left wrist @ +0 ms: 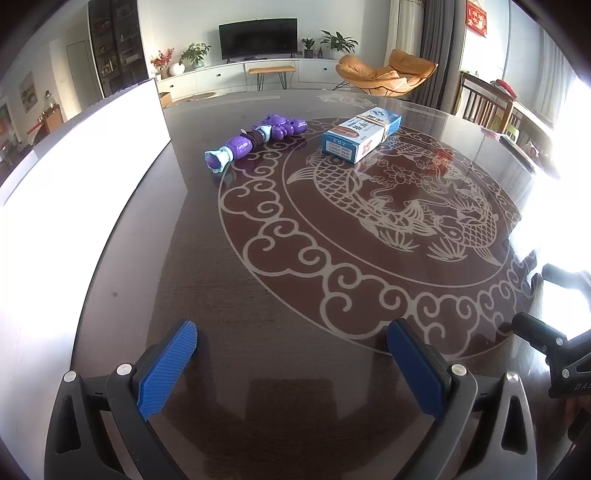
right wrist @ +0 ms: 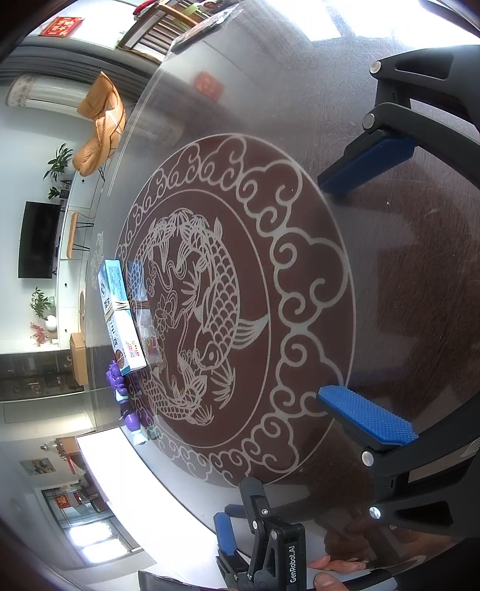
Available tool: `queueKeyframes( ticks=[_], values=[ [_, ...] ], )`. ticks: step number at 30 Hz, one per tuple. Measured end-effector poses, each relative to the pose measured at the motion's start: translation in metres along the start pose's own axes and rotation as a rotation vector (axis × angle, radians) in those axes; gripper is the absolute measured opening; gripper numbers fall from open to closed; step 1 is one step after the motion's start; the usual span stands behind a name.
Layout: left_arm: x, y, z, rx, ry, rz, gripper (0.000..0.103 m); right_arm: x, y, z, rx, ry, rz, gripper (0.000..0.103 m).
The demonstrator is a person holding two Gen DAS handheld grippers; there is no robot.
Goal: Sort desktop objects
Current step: 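Move both grippers back over the table, then grasp the blue-white ointment box with the right gripper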
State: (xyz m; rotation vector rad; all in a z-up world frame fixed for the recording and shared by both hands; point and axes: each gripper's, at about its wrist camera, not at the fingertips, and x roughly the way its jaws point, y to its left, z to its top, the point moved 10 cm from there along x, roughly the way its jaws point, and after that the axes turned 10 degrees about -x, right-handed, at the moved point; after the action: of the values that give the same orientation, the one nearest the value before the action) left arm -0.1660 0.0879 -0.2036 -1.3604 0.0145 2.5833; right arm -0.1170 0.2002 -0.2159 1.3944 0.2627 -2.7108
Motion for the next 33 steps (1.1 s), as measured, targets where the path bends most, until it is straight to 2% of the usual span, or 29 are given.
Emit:
queueKeyframes(
  ticks=[11,19,21,23,25,26,29,33],
  values=[
    [-0.002,0.003,0.0,-0.005,-0.02,0.03,0.103,-0.002,0.001,0.0,0.001,0.0,-0.001,0.103],
    [-0.002,0.002,-0.001,-0.021,-0.012,-0.009,0.103,-0.002,0.001,0.0,0.001,0.0,-0.002,0.103],
    [-0.01,0.012,0.003,-0.055,-0.058,0.036,0.103,-0.002,0.001,0.0,0.002,0.0,-0.002,0.103],
    [-0.014,0.02,0.004,-0.047,-0.084,0.086,0.103,-0.002,0.001,0.0,0.002,0.0,-0.002,0.103],
    [-0.005,0.02,-0.001,-0.03,-0.028,0.078,0.103,-0.002,0.001,0.0,0.003,0.0,-0.002,0.103],
    [-0.004,0.02,-0.002,-0.047,-0.017,0.033,0.103,-0.001,0.002,0.001,-0.002,-0.001,0.003,0.103],
    [-0.003,0.02,-0.003,-0.051,-0.012,0.03,0.103,0.016,0.014,0.024,-0.078,0.007,0.065,0.103],
    [-0.004,0.02,-0.004,-0.049,-0.012,0.027,0.103,0.038,0.017,0.094,-0.044,-0.036,0.066,0.103]
  ],
)
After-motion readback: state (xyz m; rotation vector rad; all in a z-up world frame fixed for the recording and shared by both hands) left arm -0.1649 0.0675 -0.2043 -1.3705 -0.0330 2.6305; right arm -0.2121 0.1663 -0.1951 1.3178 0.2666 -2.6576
